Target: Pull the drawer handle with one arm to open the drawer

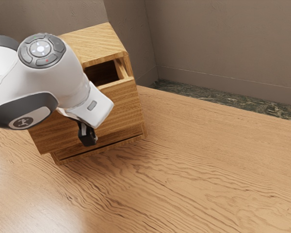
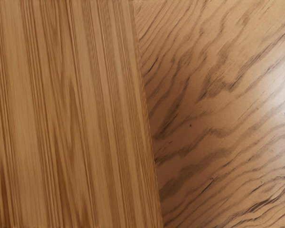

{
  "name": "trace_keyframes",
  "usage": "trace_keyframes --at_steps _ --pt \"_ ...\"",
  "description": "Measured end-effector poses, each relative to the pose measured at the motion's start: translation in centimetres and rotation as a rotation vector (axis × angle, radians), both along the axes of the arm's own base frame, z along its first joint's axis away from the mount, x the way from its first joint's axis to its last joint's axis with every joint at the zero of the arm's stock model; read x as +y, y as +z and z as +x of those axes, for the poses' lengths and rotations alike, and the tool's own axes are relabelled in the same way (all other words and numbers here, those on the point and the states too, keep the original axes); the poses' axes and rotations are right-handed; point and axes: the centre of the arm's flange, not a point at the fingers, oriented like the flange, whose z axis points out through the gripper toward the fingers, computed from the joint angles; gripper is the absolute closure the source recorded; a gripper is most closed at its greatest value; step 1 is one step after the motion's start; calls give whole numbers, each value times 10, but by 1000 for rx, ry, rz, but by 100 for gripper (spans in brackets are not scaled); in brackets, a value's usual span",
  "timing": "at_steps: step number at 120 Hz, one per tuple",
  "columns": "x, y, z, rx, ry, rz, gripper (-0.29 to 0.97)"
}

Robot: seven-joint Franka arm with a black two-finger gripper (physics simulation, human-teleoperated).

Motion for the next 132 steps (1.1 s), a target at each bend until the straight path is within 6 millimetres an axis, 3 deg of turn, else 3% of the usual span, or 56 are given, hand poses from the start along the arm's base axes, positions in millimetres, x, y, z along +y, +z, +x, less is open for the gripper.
trace_keyframes --at_steps 17,52,74,132 --pt "-5 2 -16 -7 -1 -5 4" --pt "-19 -4 -24 5 -11 -28 0" --pt "-26 -1 -28 -7 -14 -34 14" --pt "-27 2 -30 -32 -3 -22 23"
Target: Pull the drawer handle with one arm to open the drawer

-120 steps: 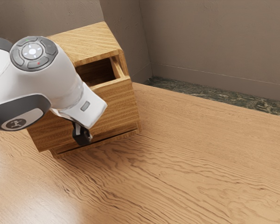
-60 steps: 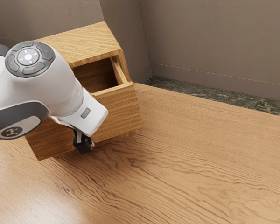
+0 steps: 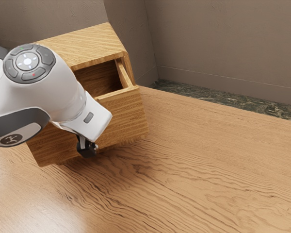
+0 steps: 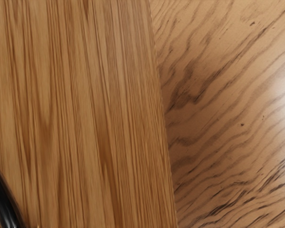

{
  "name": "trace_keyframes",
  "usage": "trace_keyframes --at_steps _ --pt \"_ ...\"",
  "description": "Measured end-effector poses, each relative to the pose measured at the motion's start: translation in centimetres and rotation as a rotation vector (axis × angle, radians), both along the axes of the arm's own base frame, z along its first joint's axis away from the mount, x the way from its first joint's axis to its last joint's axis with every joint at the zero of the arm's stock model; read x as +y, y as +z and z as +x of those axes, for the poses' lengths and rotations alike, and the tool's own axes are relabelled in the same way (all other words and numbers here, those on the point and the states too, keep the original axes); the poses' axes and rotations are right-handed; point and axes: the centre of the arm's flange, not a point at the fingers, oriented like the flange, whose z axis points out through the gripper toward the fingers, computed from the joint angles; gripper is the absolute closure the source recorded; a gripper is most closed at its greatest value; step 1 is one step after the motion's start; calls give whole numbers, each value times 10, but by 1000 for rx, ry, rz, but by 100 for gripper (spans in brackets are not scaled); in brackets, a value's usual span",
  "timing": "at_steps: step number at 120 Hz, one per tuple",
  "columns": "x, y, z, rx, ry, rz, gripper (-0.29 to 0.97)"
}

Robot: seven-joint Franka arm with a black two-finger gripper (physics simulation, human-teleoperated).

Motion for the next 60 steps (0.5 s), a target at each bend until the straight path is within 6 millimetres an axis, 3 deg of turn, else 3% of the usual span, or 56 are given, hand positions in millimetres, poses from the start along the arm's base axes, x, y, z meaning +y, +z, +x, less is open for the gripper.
trace_keyframes --at_steps 8,16,23,60 --pt "0 1 -1 -7 4 6 28" --pt "-5 6 -4 -21 6 22 45" --pt "-7 8 -6 -28 6 28 48" --pt "-19 10 -13 -33 5 39 15"
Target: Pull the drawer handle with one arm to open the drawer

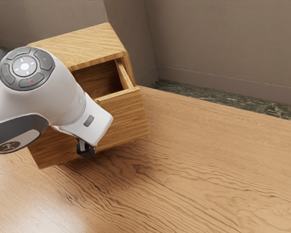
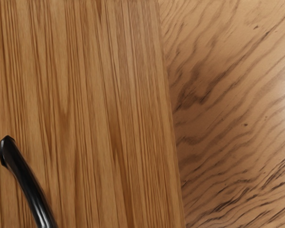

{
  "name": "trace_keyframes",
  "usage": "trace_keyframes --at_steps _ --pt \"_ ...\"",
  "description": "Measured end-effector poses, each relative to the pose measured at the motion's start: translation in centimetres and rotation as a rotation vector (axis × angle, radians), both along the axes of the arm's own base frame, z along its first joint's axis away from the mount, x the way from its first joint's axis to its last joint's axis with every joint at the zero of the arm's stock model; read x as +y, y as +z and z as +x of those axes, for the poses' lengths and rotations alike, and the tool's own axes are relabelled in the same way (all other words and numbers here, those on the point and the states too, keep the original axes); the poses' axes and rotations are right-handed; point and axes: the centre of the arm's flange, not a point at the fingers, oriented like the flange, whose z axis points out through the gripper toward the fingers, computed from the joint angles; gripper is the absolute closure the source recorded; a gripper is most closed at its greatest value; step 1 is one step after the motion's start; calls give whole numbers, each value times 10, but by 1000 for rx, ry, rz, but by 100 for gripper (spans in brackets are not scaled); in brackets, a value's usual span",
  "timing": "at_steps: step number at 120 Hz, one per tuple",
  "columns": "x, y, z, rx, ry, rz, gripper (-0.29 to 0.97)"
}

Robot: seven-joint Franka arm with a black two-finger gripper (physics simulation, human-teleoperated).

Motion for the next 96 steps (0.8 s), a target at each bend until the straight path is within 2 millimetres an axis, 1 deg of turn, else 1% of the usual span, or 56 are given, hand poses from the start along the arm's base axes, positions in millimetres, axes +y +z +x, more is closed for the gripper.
trace_keyframes --at_steps 10,23,44,54,69,83,90,96 --pt "-3 0 -2 1 0 -1 10" --pt "5 -11 -5 12 11 -12 6" --pt "7 -12 -8 4 9 -29 0" --pt "3 -12 -9 1 2 -33 1" --pt "0 -12 -10 0 -2 -40 -1" --pt "-8 -14 -12 -4 -17 -42 -2" --pt "-13 -14 -14 -7 -26 -46 2" --pt "-15 -14 -14 -9 -29 -50 2"
